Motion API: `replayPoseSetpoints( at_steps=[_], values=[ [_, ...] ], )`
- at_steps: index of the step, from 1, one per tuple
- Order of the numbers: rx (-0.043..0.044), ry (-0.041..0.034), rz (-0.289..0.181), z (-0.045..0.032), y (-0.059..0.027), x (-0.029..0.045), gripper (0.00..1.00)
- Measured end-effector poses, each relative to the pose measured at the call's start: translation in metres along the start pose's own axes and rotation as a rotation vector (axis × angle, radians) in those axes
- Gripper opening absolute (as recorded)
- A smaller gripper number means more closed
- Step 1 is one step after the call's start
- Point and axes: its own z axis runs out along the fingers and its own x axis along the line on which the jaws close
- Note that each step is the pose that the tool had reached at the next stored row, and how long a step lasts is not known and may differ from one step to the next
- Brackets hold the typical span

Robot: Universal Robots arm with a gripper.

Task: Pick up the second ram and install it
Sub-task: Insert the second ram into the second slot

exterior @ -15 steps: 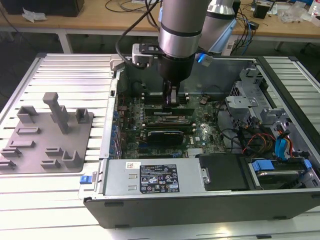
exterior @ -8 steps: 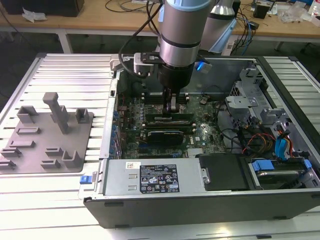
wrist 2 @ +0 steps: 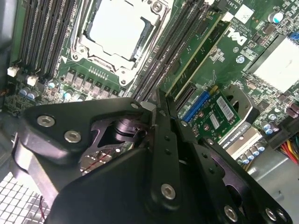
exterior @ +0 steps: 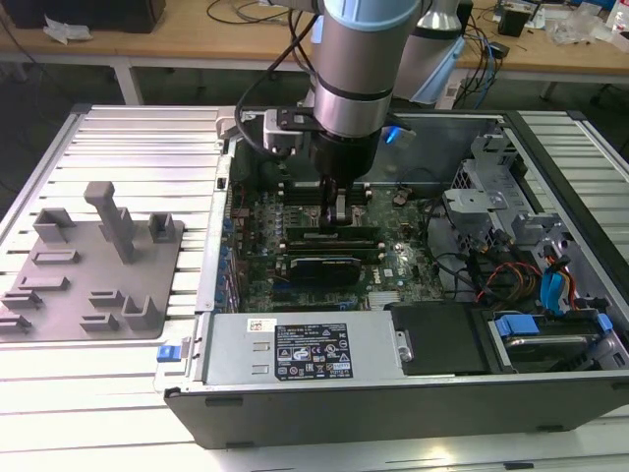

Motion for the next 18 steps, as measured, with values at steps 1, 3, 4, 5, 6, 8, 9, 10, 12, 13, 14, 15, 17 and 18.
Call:
replayPoseSetpoints(
  at_steps=[1, 3, 4, 5, 6, 8, 9, 10, 12, 13, 14, 15, 17, 18],
  values=[
    [-0.0001, 0.0003, 0.0, 0.0001, 0.0, 0.0, 0.09],
    [-0.0001, 0.0002, 0.0, 0.0002, 0.0, 0.0001, 0.09],
    [-0.0001, 0.0001, 0.0, 0.0003, 0.0, 0.0, 0.09],
    [0.0001, -0.0002, 0.0, 0.0017, -0.0001, 0.0, 0.09],
    [-0.0001, 0.0001, 0.0, 0.0027, -0.0001, 0.0001, 0.09],
    [0.0, 0.0, 0.0, 0.0047, -0.0002, 0.0001, 0.09],
    [-0.0001, 0.0002, 0.0, 0.0052, -0.0002, 0.0001, 0.09],
    [-0.0001, 0.0001, 0.0, 0.006, -0.0003, 0.0001, 0.09],
    [-0.0001, 0.0003, -0.002, 0.0065, -0.0007, 0.0001, 0.09],
    [-0.0001, 0.0003, -0.003, 0.0067, -0.0007, 0.0001, 0.09],
    [-0.0001, 0.0003, -0.007, 0.0071, -0.001, 0.0001, 0.09],
    [-0.0002, 0.0007, -0.012, 0.0074, -0.0013, 0.0001, 0.09],
    [-0.0003, 0.0009, -0.016, 0.0076, -0.0015, 0.0001, 0.09],
    [-0.0002, 0.0007, -0.016, 0.0082, -0.002, 0.0001, 0.09]
  ],
)
